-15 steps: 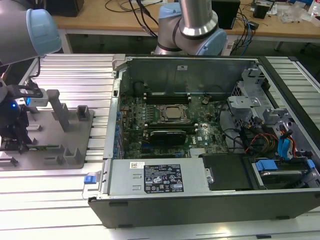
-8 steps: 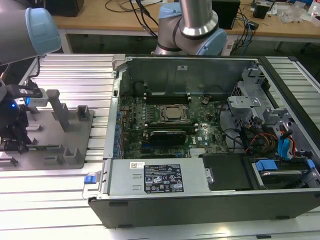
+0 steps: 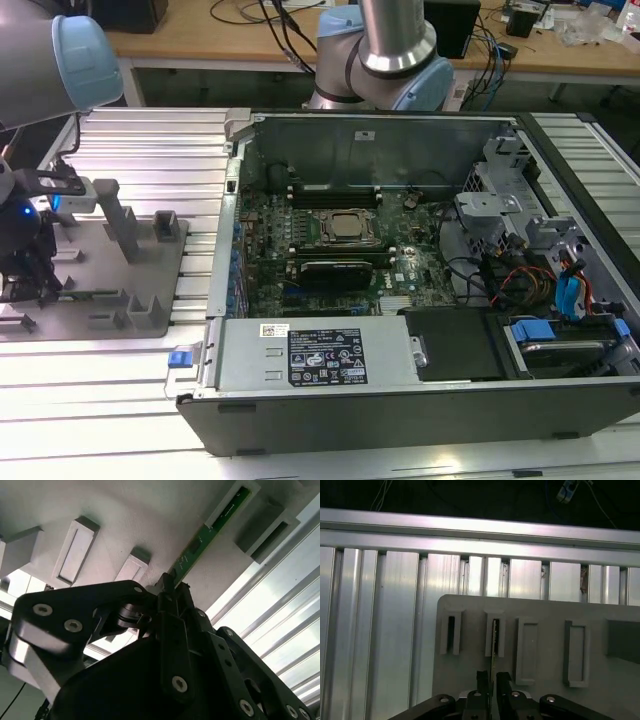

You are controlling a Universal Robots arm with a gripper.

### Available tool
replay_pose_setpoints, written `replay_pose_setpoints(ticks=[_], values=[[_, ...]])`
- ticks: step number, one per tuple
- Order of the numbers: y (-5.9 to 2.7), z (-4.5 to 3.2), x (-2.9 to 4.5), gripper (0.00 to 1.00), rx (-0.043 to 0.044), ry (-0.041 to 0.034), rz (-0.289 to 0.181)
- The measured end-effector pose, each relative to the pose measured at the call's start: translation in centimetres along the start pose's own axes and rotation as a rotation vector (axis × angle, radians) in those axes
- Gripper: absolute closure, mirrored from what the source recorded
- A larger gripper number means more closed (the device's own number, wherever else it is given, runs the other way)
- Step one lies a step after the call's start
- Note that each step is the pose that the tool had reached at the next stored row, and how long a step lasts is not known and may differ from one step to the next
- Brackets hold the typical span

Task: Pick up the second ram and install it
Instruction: 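Pick up the second ram and move it above second insertion slot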

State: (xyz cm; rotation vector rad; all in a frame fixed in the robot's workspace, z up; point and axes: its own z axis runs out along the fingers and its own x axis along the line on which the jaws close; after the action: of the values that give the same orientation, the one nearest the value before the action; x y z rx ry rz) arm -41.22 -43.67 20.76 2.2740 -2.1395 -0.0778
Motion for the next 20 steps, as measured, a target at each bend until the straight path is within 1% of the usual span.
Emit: replay_pose_setpoints(ticks=[1,2,6,7,8,9,10,11,12,13,16,18,20], values=[[0.0,0.0,0.0,0.83,0.0,-0.0001,0.0],[-0.01,0.0,0.0,0.9,0.0,0.0,0.0],[-0.02,0.0,0.01,0.9,0.0,0.0,0.002],[-0.03,0.01,0.01,0.9,0.0004,-0.0007,0.017],[-0.02,0.02,0.0,0.9,0.0012,-0.0023,0.05],[-0.02,0.05,0.01,0.9,0.0022,-0.0044,0.093],[-0.02,0.05,0.0,0.9,0.0025,-0.0052,0.11],[-0.02,0.05,0.01,0.9,0.0025,-0.0052,0.11],[-0.03,0.05,0.01,0.9,0.0024,-0.0048,0.099],[-0.04,0.05,0.01,0.9,0.0018,-0.0035,0.072],[0.0,-0.52,0.0,0.9,0.0015,-0.003,0.066],[0.04,-1.45,-0.03,0.9,0.0014,-0.0027,0.061],[0.1,-2.67,-0.06,0.9,0.0014,-0.0026,0.059]])
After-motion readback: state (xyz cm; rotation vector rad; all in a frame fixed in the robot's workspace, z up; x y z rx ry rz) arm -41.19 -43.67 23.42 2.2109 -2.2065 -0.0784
